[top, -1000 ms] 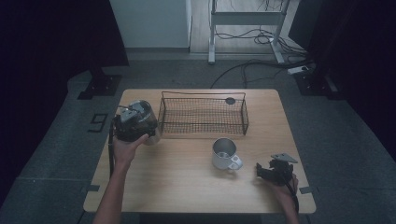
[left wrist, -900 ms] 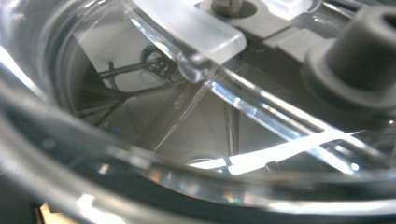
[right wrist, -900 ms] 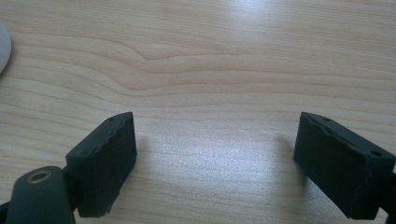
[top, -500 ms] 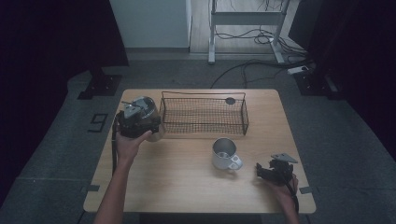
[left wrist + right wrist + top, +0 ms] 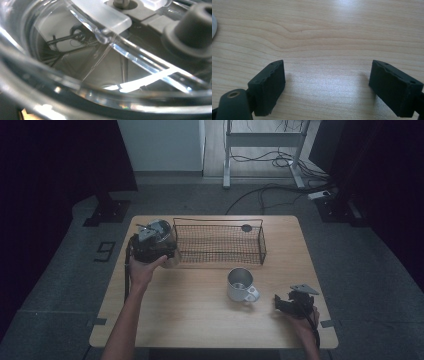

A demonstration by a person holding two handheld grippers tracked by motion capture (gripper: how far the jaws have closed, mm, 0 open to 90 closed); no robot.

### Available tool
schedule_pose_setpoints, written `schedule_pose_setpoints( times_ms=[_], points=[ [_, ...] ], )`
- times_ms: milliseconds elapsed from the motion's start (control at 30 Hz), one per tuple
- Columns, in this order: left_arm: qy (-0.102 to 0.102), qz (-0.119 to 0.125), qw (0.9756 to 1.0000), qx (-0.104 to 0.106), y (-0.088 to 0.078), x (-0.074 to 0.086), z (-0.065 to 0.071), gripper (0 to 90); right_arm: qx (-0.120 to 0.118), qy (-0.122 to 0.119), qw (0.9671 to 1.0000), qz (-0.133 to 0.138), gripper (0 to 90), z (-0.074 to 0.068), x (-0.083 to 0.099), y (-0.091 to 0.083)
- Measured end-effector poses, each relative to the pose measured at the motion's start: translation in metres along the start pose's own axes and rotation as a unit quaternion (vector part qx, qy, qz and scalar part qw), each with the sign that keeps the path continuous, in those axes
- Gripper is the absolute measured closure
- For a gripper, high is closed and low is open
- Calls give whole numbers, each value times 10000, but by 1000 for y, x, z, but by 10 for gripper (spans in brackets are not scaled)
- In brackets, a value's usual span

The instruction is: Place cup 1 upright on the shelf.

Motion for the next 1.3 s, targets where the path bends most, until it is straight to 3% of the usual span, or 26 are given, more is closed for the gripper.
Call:
schedule_pose_setpoints(
  times_ms=[700,1300],
  points=[
    [95,26,9999,92,11,-20,18,41,-1,-5,10000,12,133,0,0,0],
    [20,31,9997,226,21,-33,32,41,0,-5,10000,10,133,0,0,0]
  ],
)
Point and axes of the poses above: each handheld gripper's, and its own axes: y roughly forward along the jaws, x roughly out of its underside, z roughly to its right, the point moved 8 cm from there along y, roughly forward along the jaws, and after that the axes turned 12 degrees about -x, right-handed, at the moved point
